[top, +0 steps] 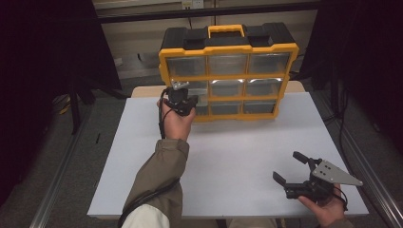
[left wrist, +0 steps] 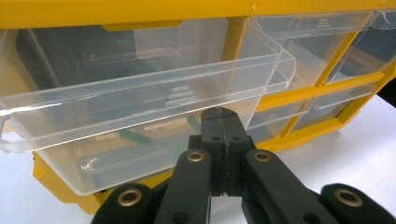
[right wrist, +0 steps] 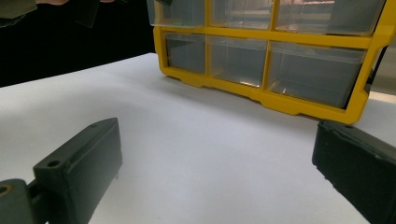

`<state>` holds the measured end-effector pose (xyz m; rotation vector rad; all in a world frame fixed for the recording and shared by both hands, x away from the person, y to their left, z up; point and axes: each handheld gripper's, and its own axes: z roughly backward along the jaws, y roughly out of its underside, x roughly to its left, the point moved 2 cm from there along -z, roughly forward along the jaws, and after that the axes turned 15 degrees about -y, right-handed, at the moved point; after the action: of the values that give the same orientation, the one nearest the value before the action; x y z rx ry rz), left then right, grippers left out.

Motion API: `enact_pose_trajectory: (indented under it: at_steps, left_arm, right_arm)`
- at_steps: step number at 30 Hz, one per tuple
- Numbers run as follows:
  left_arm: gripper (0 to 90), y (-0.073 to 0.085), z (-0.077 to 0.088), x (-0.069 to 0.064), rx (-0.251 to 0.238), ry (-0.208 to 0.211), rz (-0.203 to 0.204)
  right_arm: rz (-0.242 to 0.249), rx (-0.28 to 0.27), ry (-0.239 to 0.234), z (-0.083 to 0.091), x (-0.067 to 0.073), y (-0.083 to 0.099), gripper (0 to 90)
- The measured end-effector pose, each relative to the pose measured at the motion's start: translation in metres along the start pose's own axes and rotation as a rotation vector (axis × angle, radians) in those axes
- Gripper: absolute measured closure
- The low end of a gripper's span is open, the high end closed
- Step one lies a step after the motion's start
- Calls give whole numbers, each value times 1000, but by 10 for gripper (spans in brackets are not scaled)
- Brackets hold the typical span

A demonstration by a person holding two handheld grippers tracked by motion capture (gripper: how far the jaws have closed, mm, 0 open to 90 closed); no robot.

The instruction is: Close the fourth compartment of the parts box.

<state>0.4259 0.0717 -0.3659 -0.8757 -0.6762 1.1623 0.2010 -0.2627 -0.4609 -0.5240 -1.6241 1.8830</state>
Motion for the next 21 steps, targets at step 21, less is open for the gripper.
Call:
enact_pose_trajectory:
  at_steps: [21]
  left_arm:
    - [900, -3, -10, 0, -2, -41, 3]
  right_arm:
    - [-2, -2, 3, 1, 0, 0, 15]
